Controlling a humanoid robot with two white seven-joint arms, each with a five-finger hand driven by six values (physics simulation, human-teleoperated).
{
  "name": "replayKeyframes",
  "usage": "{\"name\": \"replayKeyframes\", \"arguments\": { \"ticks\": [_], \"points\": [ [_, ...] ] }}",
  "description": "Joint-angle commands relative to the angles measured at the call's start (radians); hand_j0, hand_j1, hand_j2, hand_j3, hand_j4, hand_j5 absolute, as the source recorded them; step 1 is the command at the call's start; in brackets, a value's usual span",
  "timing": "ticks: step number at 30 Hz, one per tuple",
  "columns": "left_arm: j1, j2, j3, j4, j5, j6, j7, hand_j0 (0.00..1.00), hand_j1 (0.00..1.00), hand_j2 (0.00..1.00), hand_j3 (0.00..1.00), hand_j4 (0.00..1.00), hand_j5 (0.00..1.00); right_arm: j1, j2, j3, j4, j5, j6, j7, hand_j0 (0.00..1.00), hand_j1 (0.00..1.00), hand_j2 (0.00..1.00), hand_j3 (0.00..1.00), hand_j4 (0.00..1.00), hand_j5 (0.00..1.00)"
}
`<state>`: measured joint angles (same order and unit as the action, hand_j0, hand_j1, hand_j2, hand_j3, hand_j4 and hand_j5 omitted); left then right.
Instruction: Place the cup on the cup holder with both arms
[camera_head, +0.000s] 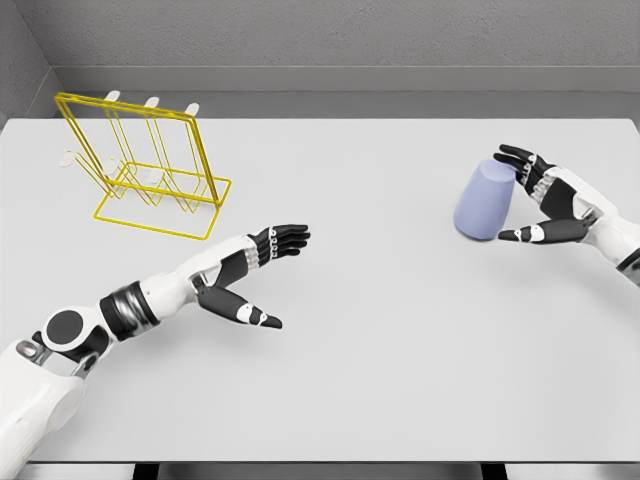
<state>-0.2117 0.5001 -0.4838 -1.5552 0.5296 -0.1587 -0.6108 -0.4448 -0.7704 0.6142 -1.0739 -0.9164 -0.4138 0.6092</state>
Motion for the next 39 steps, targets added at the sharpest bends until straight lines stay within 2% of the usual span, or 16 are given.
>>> {"name": "replayKeyframes", "arguments": {
  "ticks": [1,22,28,31,39],
  "points": [
    [0.0,0.002,0.004,0.003,0.007,-0.001,0.0,1.0,1.0,1.0,1.0,1.0,1.0,0.0,-0.007,-0.002,0.003,0.014,-0.002,0.002,1.0,1.0,1.0,1.0,1.0,1.0],
    [-0.003,0.002,0.008,0.015,0.009,-0.001,0.0,1.0,1.0,1.0,1.0,1.0,1.0,-0.003,-0.043,-0.059,0.009,0.014,-0.026,0.002,1.0,1.0,1.0,1.0,1.0,1.0],
    [-0.005,0.003,0.008,0.015,0.009,-0.001,0.0,1.0,1.0,1.0,1.0,1.0,1.0,-0.005,-0.02,-0.05,0.031,0.017,-0.02,0.002,1.0,1.0,1.0,1.0,1.0,1.0],
    [-0.005,0.002,0.008,0.02,0.009,-0.001,0.0,1.0,1.0,1.0,1.0,1.0,1.0,-0.006,0.026,-0.05,0.072,0.019,-0.019,0.002,1.0,1.0,1.0,1.0,1.0,1.0],
    [-0.005,0.002,0.008,0.023,0.009,-0.001,0.0,1.0,1.0,1.0,1.0,1.0,1.0,-0.018,0.056,-0.048,0.101,0.019,-0.019,0.002,1.0,1.0,1.0,1.0,1.0,1.0]
  ]
}}
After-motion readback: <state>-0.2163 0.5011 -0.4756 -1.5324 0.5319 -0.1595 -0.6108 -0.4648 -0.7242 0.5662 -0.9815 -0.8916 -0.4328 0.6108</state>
